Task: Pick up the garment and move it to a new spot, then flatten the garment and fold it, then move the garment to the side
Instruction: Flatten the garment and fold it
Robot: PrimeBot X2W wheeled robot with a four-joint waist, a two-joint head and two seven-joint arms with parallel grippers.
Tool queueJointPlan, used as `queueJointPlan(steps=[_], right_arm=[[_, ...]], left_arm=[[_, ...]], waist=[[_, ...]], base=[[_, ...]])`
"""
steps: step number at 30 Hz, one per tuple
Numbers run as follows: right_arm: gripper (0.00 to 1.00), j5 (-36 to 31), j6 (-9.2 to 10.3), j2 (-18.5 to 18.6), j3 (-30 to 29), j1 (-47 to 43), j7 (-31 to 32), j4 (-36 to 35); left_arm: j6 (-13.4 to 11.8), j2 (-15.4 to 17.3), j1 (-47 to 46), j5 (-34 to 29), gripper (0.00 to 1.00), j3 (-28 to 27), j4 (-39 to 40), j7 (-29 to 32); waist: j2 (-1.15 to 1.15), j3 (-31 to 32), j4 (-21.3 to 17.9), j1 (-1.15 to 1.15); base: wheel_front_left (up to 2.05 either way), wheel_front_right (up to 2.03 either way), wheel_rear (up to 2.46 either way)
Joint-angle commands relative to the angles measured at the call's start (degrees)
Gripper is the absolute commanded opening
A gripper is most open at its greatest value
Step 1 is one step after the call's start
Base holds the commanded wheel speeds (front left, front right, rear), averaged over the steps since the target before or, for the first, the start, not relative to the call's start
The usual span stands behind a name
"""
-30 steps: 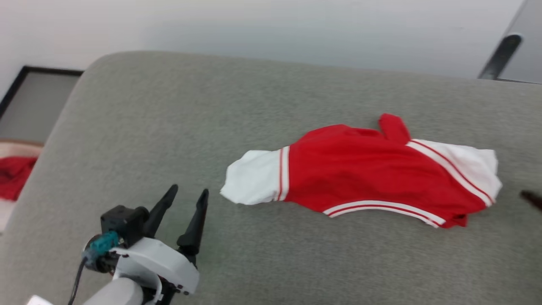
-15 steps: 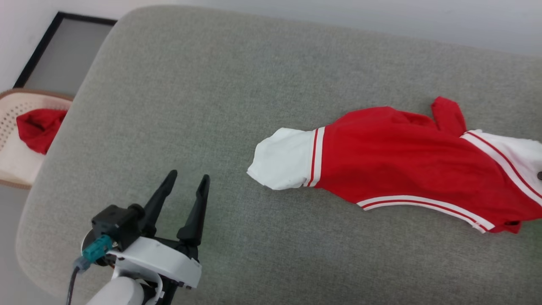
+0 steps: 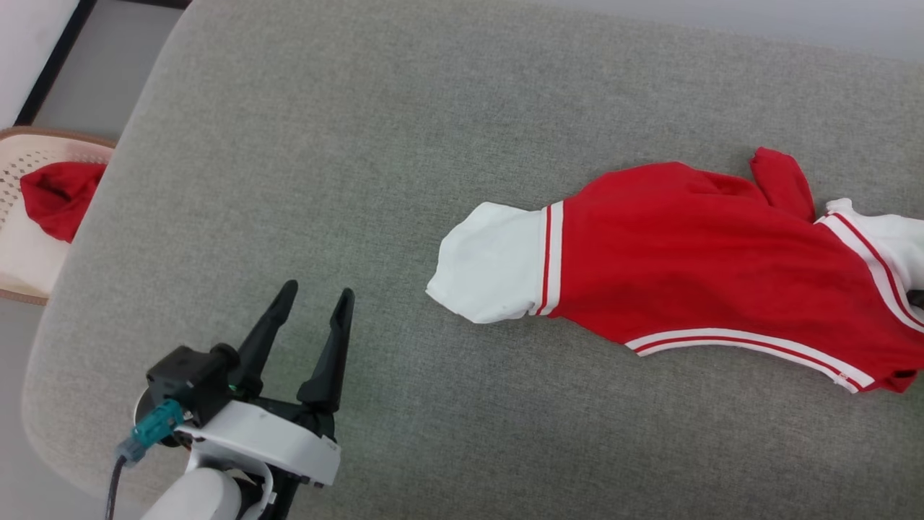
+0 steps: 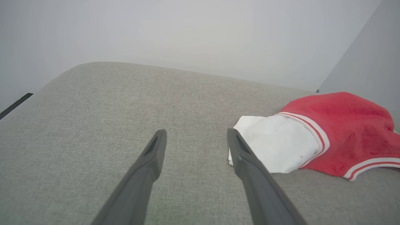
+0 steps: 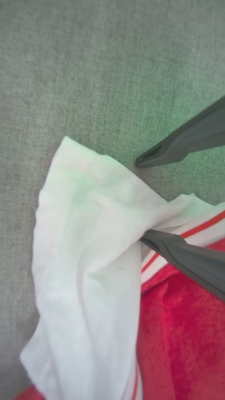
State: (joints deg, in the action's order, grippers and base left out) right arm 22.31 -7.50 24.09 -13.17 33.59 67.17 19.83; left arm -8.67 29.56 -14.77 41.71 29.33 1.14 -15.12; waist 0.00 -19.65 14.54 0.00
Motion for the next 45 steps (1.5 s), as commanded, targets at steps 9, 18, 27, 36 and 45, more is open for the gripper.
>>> queueJointPlan(steps=[9, 18, 27, 36, 45], right_arm=[[0.00, -1.4, 0.00, -1.5, 0.4, 0.2, -2.7, 3.7], [0.00, -1.4, -0.01, -2.2, 1.4, 1.4, -3.6, 3.7], [0.00, -0.7, 0.00, -2.2, 2.4, 1.8, -3.6, 3.0], [0.00, -0.8, 0.00, -2.5, 2.9, 2.8, -3.7, 2.8], [0.00, -0.8, 0.03, -2.7, 3.6, 3.1, -4.4, 3.4]], left_arm=[[5.8, 3.7, -4.1, -4.3, 1.00, 5.3, -0.3, 4.8], [15.8, 7.3, -17.6, -9.2, 1.00, 17.5, -3.0, 16.8], [16.1, 6.4, -35.4, 0.0, 1.00, 39.3, -8.3, 20.4], [16.1, 4.5, -42.0, 3.7, 1.00, 44.1, -9.7, 26.5], [16.1, 4.1, -42.6, 4.1, 0.96, 44.0, -12.5, 26.7]], waist=[[0.00, -0.2, 0.1, 0.00], [0.00, -0.7, -0.2, 0.00], [0.00, -2.0, -0.9, 0.00], [0.00, -3.3, -1.7, 0.00], [0.00, -3.5, -2.2, 0.00]], base=[[0.00, 0.00, 0.00], [0.00, 0.00, 0.00], [0.00, 0.00, 0.00], [0.00, 0.00, 0.00], [0.00, 0.00, 0.00]])
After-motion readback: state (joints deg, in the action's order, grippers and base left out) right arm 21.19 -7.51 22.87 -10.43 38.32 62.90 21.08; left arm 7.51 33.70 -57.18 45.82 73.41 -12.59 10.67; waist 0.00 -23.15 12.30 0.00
